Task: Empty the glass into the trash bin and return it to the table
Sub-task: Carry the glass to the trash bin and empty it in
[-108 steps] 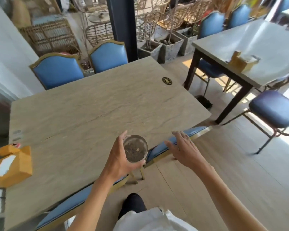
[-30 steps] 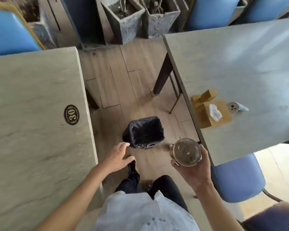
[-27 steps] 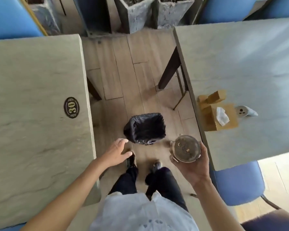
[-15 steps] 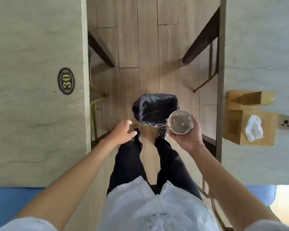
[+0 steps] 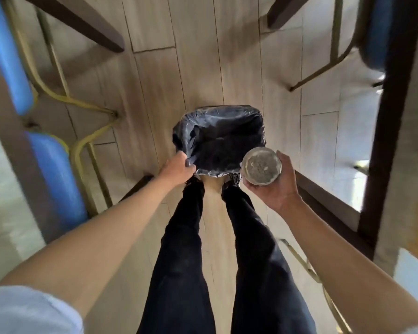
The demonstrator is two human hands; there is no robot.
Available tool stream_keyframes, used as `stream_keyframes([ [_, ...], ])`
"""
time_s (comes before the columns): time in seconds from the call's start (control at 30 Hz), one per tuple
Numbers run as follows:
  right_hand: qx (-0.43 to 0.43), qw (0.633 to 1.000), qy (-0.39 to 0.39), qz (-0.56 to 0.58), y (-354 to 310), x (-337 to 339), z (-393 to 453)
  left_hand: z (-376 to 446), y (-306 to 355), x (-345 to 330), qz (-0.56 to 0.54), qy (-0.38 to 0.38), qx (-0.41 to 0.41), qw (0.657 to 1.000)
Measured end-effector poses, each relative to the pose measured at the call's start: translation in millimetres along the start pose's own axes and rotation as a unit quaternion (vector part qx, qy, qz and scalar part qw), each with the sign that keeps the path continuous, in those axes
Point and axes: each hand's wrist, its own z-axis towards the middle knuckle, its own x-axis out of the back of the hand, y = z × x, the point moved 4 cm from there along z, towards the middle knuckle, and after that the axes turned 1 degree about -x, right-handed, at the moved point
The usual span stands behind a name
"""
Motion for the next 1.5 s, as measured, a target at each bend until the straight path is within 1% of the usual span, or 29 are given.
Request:
stream_keyframes([
  [0.13,-0.015,0.998,0.025,-0.056,0,15,54,54,-13,-9,-0.050,0.035,0.025,0.998],
  [0.23,-0.015,0.993,0.046,-0.108,-3,23,88,78,-21,-21,-0.072,0.032,0.061,0.995],
  [0.3,-0.010,0.988,0.056,-0.145,-6,23,109,94,-28,-31,-0.099,0.033,0.065,0.992],
  [0.37,0.001,0.980,0.059,-0.188,-9,20,127,108,-36,-38,-0.129,0.049,0.061,0.989],
  [0.47,0.036,0.967,0.068,-0.243,-15,10,150,121,-47,-43,-0.126,0.100,0.042,0.986],
  [0.53,0.060,0.957,0.098,-0.268,-15,6,164,126,-51,-43,-0.120,0.120,0.032,0.985],
  [0.6,0.069,0.948,0.122,-0.285,-9,4,174,130,-54,-42,-0.111,0.119,0.015,0.986],
  [0.7,0.079,0.939,0.149,-0.301,0,-5,178,133,-53,-41,-0.100,0.096,-0.036,0.990],
  [0.8,0.109,0.932,0.192,-0.286,0,-8,180,131,-45,-41,-0.093,0.092,-0.072,0.989],
  [0.9,0.148,0.894,0.210,-0.366,-1,-4,182,129,-35,-41,-0.084,0.104,-0.089,0.987],
  [0.97,0.173,0.879,0.235,-0.377,-5,-1,180,126,-29,-41,-0.084,0.106,-0.098,0.986],
  [1.13,0.206,0.882,0.225,-0.360,-11,3,182,122,-25,-43,-0.087,0.110,-0.105,0.984],
  [1.23,0.202,0.874,0.231,-0.377,-10,6,184,122,-29,-45,-0.098,0.103,-0.104,0.984],
  [1.3,0.202,0.862,0.247,-0.395,-11,9,186,121,-29,-46,-0.101,0.100,-0.103,0.985],
  [1.37,0.202,0.838,0.258,-0.436,-12,9,184,120,-28,-47,-0.104,0.097,-0.104,0.984],
  [1.43,0.211,0.813,0.238,-0.488,-11,6,182,120,-26,-49,-0.104,0.097,-0.107,0.984],
  [1.47,0.213,0.806,0.230,-0.502,-10,5,181,120,-24,-49,-0.105,0.098,-0.108,0.984],
  [1.5,0.213,0.809,0.223,-0.500,-9,6,181,120,-23,-50,-0.106,0.099,-0.109,0.983],
])
